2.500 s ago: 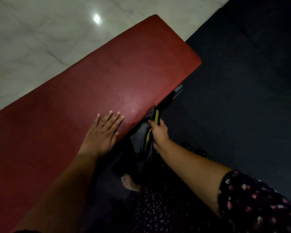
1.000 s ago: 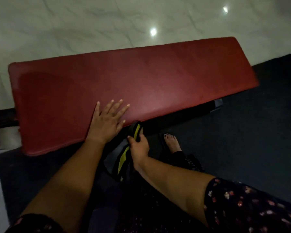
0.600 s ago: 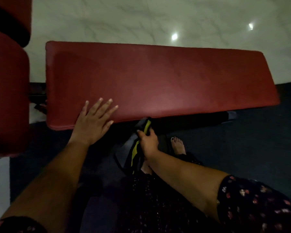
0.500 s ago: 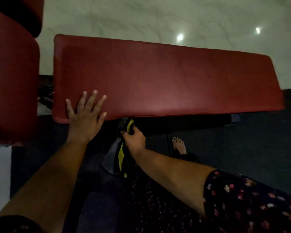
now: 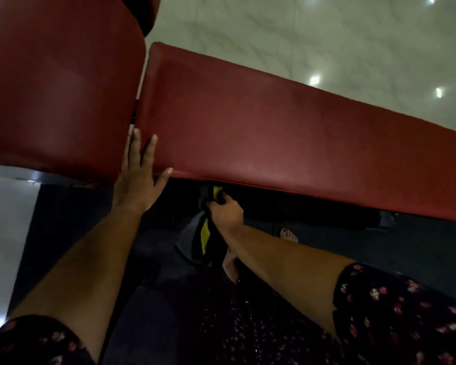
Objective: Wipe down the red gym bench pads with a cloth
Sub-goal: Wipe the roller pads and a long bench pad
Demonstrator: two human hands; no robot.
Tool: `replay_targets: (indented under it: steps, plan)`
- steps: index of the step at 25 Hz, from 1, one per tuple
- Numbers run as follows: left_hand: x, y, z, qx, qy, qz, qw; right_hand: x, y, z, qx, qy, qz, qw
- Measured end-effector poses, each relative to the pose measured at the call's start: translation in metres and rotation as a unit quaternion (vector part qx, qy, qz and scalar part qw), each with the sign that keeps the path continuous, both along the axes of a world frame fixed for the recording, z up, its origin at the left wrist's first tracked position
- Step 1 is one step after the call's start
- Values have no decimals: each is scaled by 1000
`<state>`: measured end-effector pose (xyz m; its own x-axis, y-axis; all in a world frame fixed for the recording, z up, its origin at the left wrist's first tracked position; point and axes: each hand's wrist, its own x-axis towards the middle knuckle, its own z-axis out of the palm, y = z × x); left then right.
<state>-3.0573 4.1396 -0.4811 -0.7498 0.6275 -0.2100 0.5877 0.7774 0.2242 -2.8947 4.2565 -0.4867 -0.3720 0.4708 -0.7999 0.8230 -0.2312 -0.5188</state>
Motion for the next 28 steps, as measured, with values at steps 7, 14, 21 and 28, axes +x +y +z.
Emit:
replay_targets:
  steps: [7,14,21,28]
  plan:
    - [-9,-18,-7,67,-64,78,993,-29,-15,6,41,19,112,993]
    - [-14,-24,-26,59,-46,80,994,-54,-22,24,81,86,182,976]
    - [17,3,-28,109,-12,216,970,-3,30,6,200,1,358,912]
    - [81,110,-43,348,-69,501,789,16,120,32,163,161,463,856]
